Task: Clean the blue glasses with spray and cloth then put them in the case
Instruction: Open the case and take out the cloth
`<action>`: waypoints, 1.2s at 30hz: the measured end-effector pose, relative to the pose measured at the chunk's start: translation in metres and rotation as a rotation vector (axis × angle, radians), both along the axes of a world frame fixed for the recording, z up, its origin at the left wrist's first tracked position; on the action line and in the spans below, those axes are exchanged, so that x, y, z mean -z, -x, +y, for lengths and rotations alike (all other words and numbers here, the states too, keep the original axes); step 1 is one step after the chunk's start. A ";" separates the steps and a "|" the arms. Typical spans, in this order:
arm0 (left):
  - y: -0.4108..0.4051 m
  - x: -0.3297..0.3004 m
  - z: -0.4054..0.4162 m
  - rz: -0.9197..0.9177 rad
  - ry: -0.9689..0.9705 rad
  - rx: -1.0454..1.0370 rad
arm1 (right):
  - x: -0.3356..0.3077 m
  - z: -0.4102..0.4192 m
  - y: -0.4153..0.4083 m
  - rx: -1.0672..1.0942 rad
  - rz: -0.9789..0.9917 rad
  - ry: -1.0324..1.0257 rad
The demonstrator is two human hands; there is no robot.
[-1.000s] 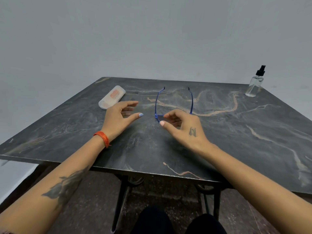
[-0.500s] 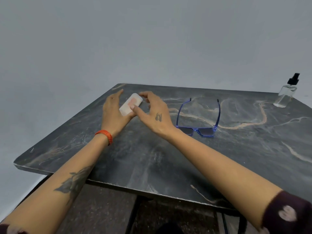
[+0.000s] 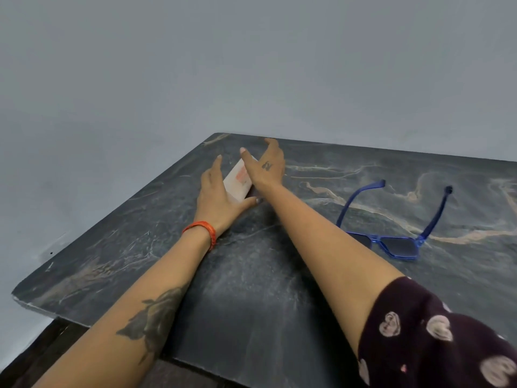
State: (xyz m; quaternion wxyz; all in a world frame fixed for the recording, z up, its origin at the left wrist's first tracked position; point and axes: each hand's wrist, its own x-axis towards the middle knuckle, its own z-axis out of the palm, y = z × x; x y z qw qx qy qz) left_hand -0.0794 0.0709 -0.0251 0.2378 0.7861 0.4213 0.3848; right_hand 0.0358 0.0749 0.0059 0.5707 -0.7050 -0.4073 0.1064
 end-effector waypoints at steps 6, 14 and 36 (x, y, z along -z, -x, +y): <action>0.000 0.005 0.007 0.054 0.036 -0.010 | 0.013 0.021 -0.011 -0.118 0.010 0.226; 0.002 -0.001 0.005 0.092 0.034 -0.003 | 0.008 0.011 -0.007 -0.130 -0.008 0.299; 0.049 -0.012 -0.028 -0.003 0.256 0.251 | 0.010 -0.104 0.016 -0.015 -0.101 0.265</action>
